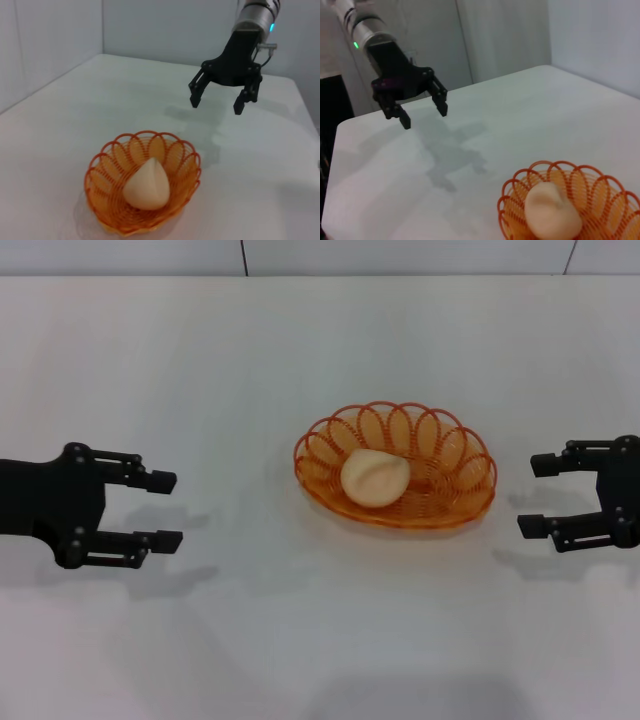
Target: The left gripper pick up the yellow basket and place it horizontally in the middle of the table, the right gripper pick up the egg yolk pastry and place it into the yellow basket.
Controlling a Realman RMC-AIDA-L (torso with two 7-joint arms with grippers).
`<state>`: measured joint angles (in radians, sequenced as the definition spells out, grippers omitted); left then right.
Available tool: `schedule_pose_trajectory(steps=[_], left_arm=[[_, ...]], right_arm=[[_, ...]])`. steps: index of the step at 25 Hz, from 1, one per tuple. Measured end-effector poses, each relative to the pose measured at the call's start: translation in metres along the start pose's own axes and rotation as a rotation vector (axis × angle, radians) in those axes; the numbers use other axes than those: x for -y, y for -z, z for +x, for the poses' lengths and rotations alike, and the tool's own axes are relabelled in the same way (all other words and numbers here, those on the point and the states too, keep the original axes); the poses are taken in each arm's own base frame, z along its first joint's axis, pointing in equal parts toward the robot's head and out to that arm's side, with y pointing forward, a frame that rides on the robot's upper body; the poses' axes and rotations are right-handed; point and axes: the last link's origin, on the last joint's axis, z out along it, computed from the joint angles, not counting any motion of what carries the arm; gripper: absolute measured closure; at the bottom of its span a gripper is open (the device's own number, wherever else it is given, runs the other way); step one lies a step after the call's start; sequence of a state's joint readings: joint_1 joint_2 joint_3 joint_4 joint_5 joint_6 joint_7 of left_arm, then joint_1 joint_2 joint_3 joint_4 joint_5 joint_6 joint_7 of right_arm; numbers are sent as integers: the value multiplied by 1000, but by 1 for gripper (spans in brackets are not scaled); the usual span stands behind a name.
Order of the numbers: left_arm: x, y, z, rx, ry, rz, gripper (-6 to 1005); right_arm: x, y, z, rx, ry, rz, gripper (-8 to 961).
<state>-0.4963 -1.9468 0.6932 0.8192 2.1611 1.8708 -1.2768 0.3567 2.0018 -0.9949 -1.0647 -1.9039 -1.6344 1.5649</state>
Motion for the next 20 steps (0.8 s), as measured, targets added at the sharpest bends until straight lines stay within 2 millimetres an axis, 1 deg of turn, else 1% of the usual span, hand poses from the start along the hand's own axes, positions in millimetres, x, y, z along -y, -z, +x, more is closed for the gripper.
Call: schedule_pose_trajectory(steps=[20], left_arm=[[5, 0, 0, 12, 5, 28, 355]], right_arm=[[5, -4, -6, -4, 15, 15, 152]])
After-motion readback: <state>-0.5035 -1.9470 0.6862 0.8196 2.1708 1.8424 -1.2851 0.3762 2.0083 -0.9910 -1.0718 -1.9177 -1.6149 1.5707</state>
